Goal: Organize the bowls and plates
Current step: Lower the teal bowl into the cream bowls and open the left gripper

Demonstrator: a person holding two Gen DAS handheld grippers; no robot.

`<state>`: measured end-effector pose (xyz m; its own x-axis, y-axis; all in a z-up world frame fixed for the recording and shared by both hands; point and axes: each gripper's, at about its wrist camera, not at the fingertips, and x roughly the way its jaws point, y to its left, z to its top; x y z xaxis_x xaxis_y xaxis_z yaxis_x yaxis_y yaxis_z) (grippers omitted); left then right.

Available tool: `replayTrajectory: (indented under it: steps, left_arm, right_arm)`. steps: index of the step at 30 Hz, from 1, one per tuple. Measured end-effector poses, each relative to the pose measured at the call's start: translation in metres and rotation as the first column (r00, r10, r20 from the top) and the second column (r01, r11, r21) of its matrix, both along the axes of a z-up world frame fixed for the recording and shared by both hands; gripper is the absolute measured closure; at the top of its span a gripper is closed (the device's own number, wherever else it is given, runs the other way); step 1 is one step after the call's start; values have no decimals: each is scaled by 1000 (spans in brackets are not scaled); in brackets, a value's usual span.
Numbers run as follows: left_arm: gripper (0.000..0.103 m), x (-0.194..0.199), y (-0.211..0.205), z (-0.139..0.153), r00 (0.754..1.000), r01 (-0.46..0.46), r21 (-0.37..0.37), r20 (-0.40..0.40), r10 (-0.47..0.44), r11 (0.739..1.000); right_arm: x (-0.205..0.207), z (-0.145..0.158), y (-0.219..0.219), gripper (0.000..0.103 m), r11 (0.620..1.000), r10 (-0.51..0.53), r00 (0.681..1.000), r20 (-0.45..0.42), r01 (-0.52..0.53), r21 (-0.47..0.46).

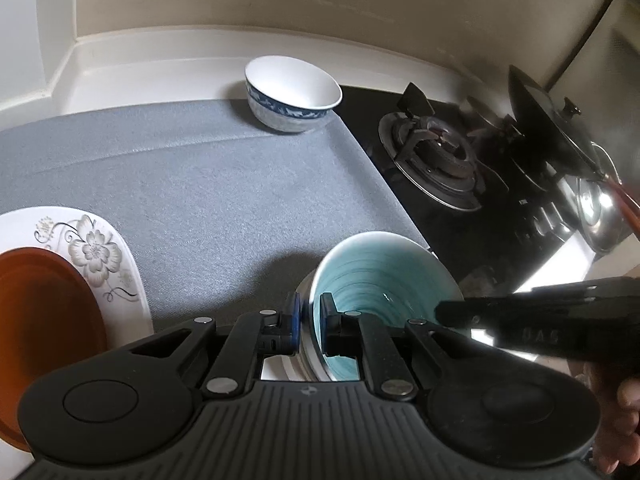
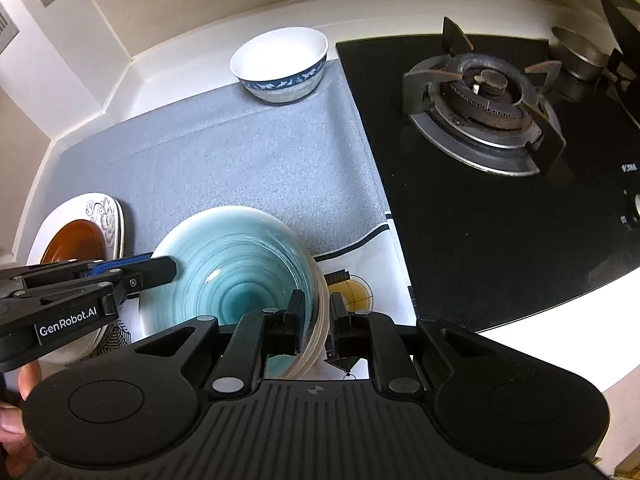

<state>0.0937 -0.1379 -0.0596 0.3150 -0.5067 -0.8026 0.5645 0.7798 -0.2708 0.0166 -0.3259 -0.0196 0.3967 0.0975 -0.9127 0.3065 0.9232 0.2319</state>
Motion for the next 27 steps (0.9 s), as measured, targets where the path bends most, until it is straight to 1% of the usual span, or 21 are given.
replayTrajectory:
  steps: [1, 3, 5, 7, 9, 13, 15, 19, 21, 23, 25, 27]
  left_arm:
    - [95, 1, 0, 0, 1000, -1, 1, -2, 1, 1000]
    - [95, 2, 2, 1, 1000, -7, -2, -20, 7, 1000]
    - [95, 3, 4, 2, 999, -15, -10, -39, 15, 1000]
    - [95, 2, 4, 2, 999, -4, -8, -33, 3, 1000]
    - [95, 1, 3, 0, 1000, 8, -1, -20, -8, 1000]
    - [95, 5, 3, 0, 999, -3, -15, -47, 2, 1000]
    - [94, 5, 6, 1, 999, -12, -25, -44, 11, 1000]
    - [94, 4, 6, 0, 999, 6, -24, -43, -7, 1000]
    - [94, 3, 5, 0, 999, 10, -15, -36, -10, 1000]
    - [94, 6, 6, 3, 998, -3, -26, -55, 1, 1000]
    - [94, 11, 10, 7, 995, -27, -50, -92, 22, 998]
    - [94, 16, 12, 8, 991, -35, -44, -128, 29, 998]
  right_arm:
    - [0, -1, 1, 89, 1000, 10, 1000, -3, -10, 7]
    - [0, 0, 4, 90, 1000, 14, 1000, 0, -14, -12]
    - [0, 2, 2, 92, 1000, -5, 1000, 0, 5, 3]
    - [1, 4, -1, 93, 1000, -16, 1000, -5, 17, 19]
    - [2, 3, 1, 93, 1000, -3, 1000, -15, 3, 5]
    - [4, 3, 3, 93, 1000, 9, 1000, -23, -9, -12]
    - [5, 2, 1, 93, 1000, 6, 1000, -25, -6, -4]
    - [5, 2, -1, 93, 1000, -11, 1000, -23, 11, -6]
    - [6, 0, -2, 93, 1000, -14, 1000, -20, 14, 8]
    - [7, 1, -1, 93, 1000, -9, 1000, -21, 9, 8]
    - [8, 4, 0, 93, 1000, -9, 1000, -21, 9, 4]
    - [10, 7, -5, 95, 999, -26, 999, -31, 28, 34]
